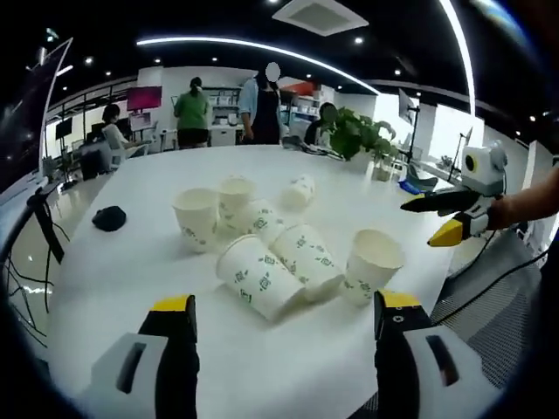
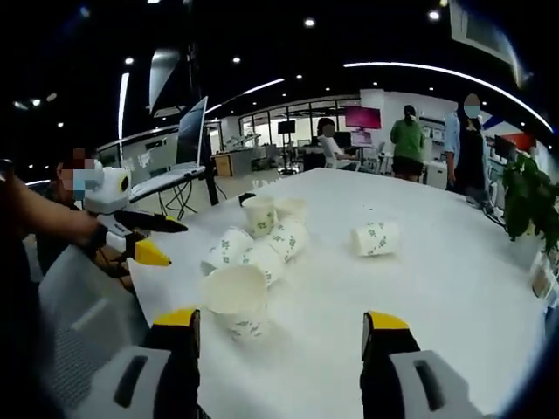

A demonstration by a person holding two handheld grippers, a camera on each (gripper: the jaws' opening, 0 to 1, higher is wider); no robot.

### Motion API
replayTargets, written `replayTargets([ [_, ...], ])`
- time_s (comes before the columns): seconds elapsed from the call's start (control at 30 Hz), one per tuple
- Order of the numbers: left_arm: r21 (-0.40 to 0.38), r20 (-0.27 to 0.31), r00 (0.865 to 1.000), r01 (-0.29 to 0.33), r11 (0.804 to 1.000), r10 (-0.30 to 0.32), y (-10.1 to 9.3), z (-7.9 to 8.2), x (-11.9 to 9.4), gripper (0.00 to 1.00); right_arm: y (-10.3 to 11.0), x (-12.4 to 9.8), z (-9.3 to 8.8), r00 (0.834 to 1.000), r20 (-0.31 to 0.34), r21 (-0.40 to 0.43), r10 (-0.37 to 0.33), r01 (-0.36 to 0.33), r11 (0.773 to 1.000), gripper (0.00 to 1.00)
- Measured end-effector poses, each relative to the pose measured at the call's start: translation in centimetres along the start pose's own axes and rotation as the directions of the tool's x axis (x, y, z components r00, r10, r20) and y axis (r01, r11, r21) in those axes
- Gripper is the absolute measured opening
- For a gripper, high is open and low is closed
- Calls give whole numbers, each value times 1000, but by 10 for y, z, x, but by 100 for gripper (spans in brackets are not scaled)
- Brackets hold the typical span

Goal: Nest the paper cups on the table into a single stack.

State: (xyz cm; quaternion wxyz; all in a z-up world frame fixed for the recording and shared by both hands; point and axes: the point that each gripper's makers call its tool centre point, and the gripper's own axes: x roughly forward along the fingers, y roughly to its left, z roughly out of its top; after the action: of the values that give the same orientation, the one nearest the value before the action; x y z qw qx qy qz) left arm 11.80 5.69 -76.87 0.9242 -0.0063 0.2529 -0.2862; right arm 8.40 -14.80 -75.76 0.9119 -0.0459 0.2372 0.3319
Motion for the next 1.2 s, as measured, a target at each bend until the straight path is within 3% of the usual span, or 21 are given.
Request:
replayTargets([
  [0.13,-38,-26,999,-26,999,25,6,-3,7,80,0,-6,-5,1000,-2,-4,0,0,1000,84],
  [0.37,-124,-61,994,-95,988,88,29,-8,18,76,0,-13,3,999,34,2,-10,10,1000,93],
  [0.6,-170,-94,991,-108,980,93,32,-11,30,72,4,-19,5,999,44,-28,-6,8,1000,100],
  [1.2,-279,-188,977,-150,949,100,28,-13,61,63,-7,-21,-3,998,39,-11,-54,55,998,98],
])
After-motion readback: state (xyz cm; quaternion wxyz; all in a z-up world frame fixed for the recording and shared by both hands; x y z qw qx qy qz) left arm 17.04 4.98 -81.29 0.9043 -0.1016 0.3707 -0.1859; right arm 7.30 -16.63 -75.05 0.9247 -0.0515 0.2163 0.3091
